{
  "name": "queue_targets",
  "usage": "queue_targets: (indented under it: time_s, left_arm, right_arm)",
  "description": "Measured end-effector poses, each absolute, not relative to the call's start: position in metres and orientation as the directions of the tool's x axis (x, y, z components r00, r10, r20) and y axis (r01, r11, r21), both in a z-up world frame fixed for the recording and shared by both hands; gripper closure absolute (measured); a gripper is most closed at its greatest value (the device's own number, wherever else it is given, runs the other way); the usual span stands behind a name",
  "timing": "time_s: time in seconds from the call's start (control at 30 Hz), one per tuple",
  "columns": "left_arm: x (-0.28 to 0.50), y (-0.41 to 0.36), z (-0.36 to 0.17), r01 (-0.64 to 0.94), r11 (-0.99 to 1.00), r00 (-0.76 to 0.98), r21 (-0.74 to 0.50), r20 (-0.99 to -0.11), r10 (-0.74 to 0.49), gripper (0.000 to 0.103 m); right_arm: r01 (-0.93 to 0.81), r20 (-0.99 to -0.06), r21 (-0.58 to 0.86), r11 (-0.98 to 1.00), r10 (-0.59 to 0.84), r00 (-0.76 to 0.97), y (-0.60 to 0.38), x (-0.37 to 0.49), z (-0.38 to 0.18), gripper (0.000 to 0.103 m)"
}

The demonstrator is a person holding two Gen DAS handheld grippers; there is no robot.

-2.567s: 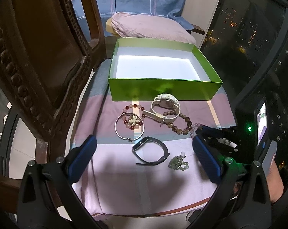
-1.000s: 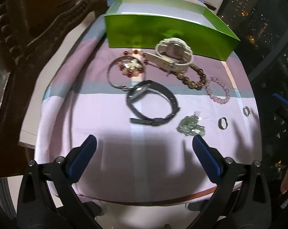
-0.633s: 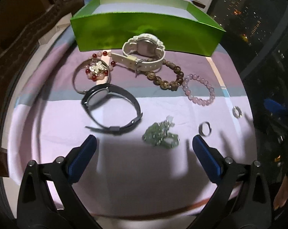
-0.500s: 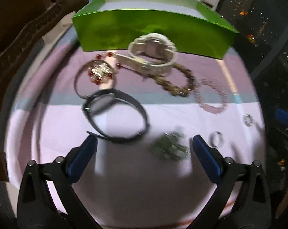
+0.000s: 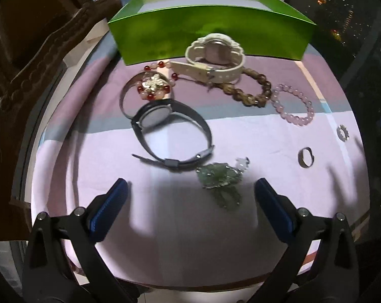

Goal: Organize jewelry

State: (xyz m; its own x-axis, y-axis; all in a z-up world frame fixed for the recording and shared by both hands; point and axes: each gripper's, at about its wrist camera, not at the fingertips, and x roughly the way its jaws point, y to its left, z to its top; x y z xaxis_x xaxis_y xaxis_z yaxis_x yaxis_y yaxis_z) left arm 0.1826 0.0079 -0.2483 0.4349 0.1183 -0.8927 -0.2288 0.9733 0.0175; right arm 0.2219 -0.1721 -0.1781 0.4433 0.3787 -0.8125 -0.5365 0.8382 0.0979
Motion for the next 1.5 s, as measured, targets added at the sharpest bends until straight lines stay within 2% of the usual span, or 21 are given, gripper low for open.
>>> queue_targets:
  time_s: [0.1, 0.3, 0.4, 0.5, 0.6, 0.67, 0.73, 0.83, 0.87, 0.9, 0.93, 1.23, 1.3, 1.4, 1.43, 1.47, 1.5]
  left_arm:
    - [0.184, 0.015, -0.251, -0.255, 0.966, 0.439, -0.031, -0.894, 0.087, 0.003]
    - [0.18, 0.035, -0.248, -0.278, 0.96, 0.435, -0.028, -0.895, 0.1, 0.003]
    - [0.174, 0.04, -0.248, -0.266, 0.963, 0.435, -0.033, -0.896, 0.089, 0.006]
    - [0.167, 0.045, -0.245, -0.248, 0.968, 0.441, -0.033, -0.894, 0.083, 0.012]
    - [0.163, 0.044, -0.239, -0.213, 0.977, 0.456, -0.03, -0.887, 0.072, 0.032]
    - [0.163, 0.041, -0.235, -0.18, 0.983, 0.469, -0.026, -0.881, 0.062, 0.063]
    - [0.158, 0.034, -0.233, -0.168, 0.986, 0.471, -0.018, -0.88, 0.064, 0.067]
    - [0.155, 0.037, -0.232, -0.181, 0.983, 0.47, -0.035, -0.881, 0.055, 0.064]
    - [0.156, 0.037, -0.234, -0.188, 0.982, 0.466, -0.033, -0.883, 0.059, 0.059]
    - [0.155, 0.04, -0.235, -0.205, 0.978, 0.456, -0.036, -0.888, 0.063, 0.034]
    - [0.157, 0.045, -0.237, -0.215, 0.975, 0.454, -0.054, -0.89, 0.05, 0.017]
    - [0.16, 0.045, -0.244, -0.218, 0.976, 0.499, -0.032, -0.863, 0.083, 0.016]
    - [0.164, 0.042, -0.244, -0.215, 0.976, 0.521, -0.031, -0.849, 0.088, 0.02]
    - [0.171, 0.035, -0.241, -0.207, 0.978, 0.536, -0.031, -0.84, 0.087, 0.045]
    - [0.171, 0.032, -0.239, -0.194, 0.98, 0.536, -0.031, -0.841, 0.08, 0.059]
    - [0.172, 0.03, -0.238, -0.192, 0.981, 0.533, -0.033, -0.843, 0.076, 0.066]
    - [0.174, 0.028, -0.238, -0.19, 0.981, 0.529, -0.037, -0.846, 0.071, 0.067]
  right_arm:
    - [-0.529, -0.808, 0.054, 0.847, 0.348, 0.476, -0.172, 0.223, -0.179, 0.023]
    - [-0.507, -0.815, -0.03, 0.862, 0.272, 0.511, -0.171, 0.225, -0.199, 0.023]
    - [-0.501, -0.823, -0.026, 0.865, 0.266, 0.501, -0.171, 0.227, -0.206, 0.023]
    - [-0.514, -0.802, 0.031, 0.857, 0.328, 0.499, -0.17, 0.222, -0.201, 0.024]
    - [-0.549, -0.799, 0.065, 0.833, 0.373, 0.472, -0.155, 0.213, -0.203, 0.024]
    - [-0.575, -0.803, 0.05, 0.817, 0.375, 0.463, -0.142, 0.206, -0.209, 0.029]
    - [-0.586, -0.805, 0.037, 0.81, 0.371, 0.462, -0.133, 0.203, -0.213, 0.032]
    - [-0.591, -0.819, 0.038, 0.806, 0.363, 0.443, -0.125, 0.204, -0.221, 0.033]
    - [-0.588, -0.821, 0.034, 0.808, 0.359, 0.445, -0.125, 0.205, -0.223, 0.032]
    - [-0.585, -0.822, 0.034, 0.81, 0.355, 0.445, -0.126, 0.206, -0.224, 0.032]
    - [-0.582, -0.823, 0.037, 0.812, 0.355, 0.443, -0.126, 0.207, -0.225, 0.032]
    - [-0.605, -0.82, 0.039, 0.795, 0.371, 0.435, -0.12, 0.202, -0.218, 0.032]
    - [-0.607, -0.822, 0.033, 0.794, 0.367, 0.435, -0.12, 0.201, -0.219, 0.032]
    - [-0.61, -0.824, 0.03, 0.792, 0.365, 0.433, -0.12, 0.2, -0.221, 0.032]
    - [-0.61, -0.826, 0.033, 0.791, 0.366, 0.43, -0.121, 0.2, -0.222, 0.032]
    - [-0.61, -0.826, 0.035, 0.791, 0.366, 0.428, -0.121, 0.2, -0.222, 0.032]
    - [-0.61, -0.826, 0.037, 0.791, 0.368, 0.427, -0.121, 0.2, -0.223, 0.032]
